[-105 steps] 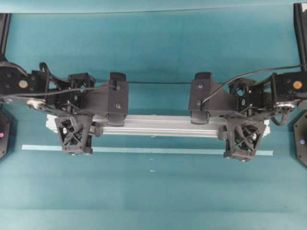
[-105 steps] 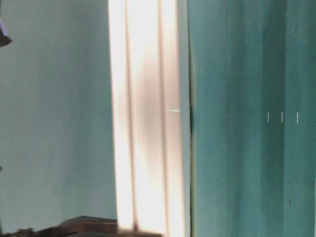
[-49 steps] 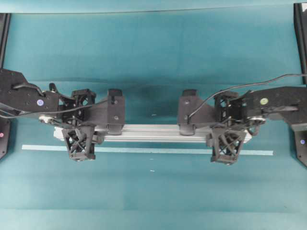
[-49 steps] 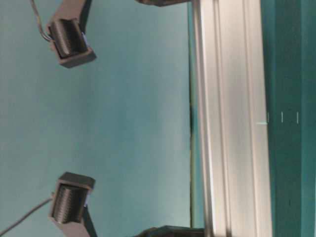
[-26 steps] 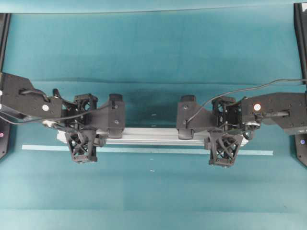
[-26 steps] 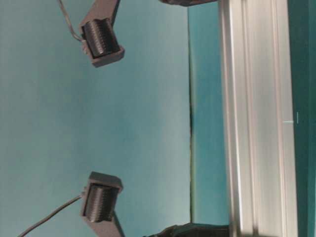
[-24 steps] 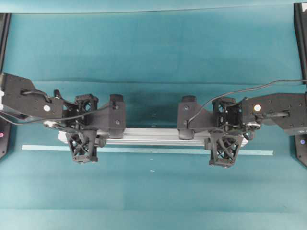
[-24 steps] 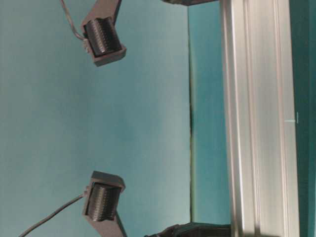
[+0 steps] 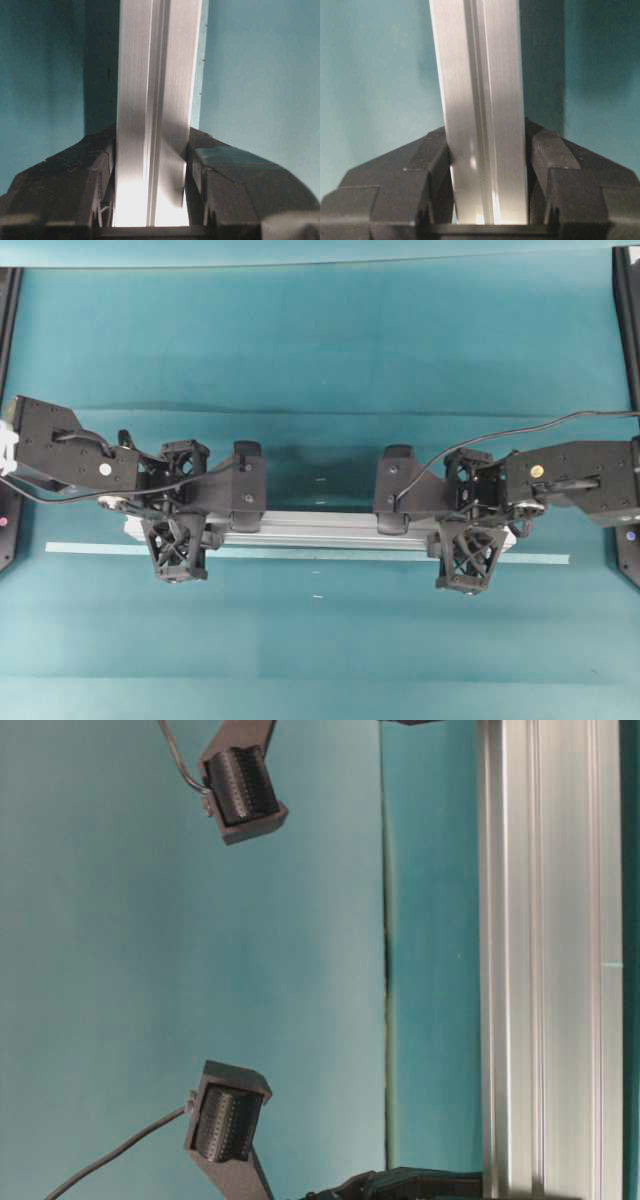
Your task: Lift the metal rail with both hands.
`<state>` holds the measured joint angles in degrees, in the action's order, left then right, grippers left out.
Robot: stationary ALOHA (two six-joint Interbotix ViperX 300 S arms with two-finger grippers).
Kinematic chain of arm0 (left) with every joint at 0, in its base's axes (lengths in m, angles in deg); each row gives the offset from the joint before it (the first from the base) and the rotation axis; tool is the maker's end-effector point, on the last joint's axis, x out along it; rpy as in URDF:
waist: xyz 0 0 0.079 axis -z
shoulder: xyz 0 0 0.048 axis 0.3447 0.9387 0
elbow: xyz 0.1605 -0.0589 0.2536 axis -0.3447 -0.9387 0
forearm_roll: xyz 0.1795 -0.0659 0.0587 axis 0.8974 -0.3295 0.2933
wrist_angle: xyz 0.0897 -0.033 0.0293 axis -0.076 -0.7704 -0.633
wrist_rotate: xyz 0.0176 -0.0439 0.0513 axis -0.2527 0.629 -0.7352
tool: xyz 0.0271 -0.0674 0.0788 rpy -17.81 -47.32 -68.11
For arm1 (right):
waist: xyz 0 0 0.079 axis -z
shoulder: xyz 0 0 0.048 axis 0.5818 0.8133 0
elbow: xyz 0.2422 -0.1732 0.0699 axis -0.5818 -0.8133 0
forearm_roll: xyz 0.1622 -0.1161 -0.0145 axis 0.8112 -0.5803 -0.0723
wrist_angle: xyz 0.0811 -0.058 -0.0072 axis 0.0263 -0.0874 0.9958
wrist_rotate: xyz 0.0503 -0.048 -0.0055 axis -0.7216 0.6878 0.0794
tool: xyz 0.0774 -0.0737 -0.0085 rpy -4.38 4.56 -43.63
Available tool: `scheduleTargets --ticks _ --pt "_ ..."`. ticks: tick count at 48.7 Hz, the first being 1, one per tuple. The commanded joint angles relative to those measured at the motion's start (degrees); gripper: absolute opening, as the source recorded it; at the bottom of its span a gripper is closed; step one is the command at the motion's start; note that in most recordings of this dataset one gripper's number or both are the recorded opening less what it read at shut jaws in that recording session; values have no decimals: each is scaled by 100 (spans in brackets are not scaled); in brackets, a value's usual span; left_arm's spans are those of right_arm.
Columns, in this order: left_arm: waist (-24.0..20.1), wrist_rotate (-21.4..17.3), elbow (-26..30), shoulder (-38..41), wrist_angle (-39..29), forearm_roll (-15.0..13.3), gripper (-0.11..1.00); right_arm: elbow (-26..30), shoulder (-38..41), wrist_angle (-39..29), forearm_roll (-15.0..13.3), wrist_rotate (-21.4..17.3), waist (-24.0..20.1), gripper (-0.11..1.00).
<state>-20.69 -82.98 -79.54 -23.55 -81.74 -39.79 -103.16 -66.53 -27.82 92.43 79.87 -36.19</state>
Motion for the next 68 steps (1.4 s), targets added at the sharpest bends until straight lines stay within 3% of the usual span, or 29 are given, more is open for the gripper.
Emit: scheduleTargets --ticks 1,37,51,68 --pt "-35 26 26 -35 -9 -9 28 -26 62 26 62 -35 -70 37" --pt "-18 149 53 79 141 -9 28 -123 211 325 44 -26 -26 37" --pt "79 510 35 88 167 -9 28 -158 211 387 9 -9 62 37" --pt "79 448 9 88 229 -9 28 -193 211 387 -62 -9 123 37"
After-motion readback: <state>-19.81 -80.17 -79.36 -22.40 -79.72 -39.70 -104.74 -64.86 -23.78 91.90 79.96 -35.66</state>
